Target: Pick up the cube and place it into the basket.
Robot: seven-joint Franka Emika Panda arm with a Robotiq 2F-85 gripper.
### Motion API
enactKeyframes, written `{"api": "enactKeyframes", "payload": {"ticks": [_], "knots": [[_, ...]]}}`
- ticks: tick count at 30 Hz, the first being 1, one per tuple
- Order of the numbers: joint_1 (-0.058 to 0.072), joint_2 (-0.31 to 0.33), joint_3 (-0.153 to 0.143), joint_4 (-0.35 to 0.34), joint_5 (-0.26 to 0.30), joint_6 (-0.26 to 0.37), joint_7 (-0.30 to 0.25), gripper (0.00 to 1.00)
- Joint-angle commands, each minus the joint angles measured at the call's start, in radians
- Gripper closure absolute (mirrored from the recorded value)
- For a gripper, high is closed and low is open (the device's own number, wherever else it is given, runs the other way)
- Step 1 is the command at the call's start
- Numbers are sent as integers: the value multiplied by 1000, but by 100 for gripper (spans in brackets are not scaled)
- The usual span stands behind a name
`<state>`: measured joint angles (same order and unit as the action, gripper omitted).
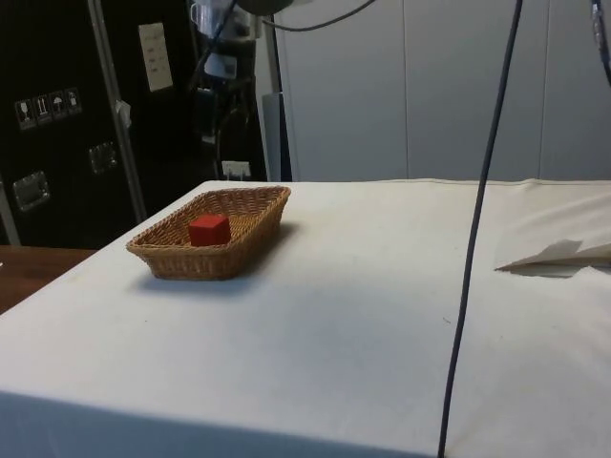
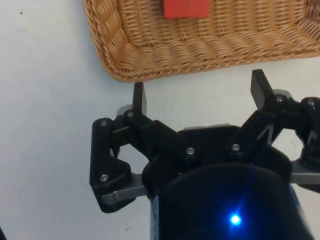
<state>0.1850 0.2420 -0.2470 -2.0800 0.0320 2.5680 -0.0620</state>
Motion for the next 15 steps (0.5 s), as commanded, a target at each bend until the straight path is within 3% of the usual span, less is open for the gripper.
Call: {"api": "enactKeyframes", "payload": {"ticks": [1,5,15], "knots": [[3,-14,-3,-20,-7,23,4,0],[3,-35,-2,-49,-8,43,3,0],[2,-101,-3,-85,-11,19,-16,0]]}}
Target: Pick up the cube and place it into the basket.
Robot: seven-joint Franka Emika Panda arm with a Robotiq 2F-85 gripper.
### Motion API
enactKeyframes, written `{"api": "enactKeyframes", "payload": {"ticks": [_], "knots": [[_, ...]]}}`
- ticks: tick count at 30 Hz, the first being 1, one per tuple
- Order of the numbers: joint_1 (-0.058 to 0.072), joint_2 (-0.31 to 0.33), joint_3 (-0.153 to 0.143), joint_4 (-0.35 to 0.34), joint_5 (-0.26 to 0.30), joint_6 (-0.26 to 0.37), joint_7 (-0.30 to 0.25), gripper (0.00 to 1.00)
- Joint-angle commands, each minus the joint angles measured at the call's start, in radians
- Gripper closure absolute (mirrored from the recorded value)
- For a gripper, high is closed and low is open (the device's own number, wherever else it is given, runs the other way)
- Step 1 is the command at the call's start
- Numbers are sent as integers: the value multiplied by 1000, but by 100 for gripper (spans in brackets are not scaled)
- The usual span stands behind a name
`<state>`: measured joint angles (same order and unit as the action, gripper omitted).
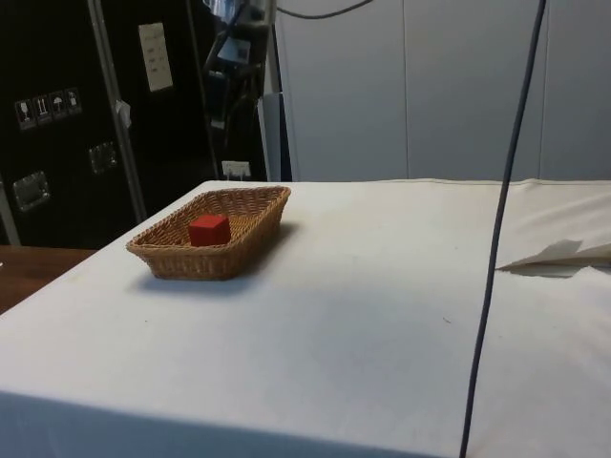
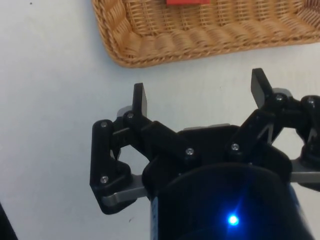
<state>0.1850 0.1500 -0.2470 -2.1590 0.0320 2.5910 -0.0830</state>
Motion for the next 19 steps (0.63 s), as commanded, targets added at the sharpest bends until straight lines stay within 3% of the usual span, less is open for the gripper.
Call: {"api": "enactKeyframes", "payload": {"ticks": [1,19], "knots": [[2,-17,-3,-10,-11,-8,2,0],[0,-136,2,-64,-1,-103,-69,0]]}}
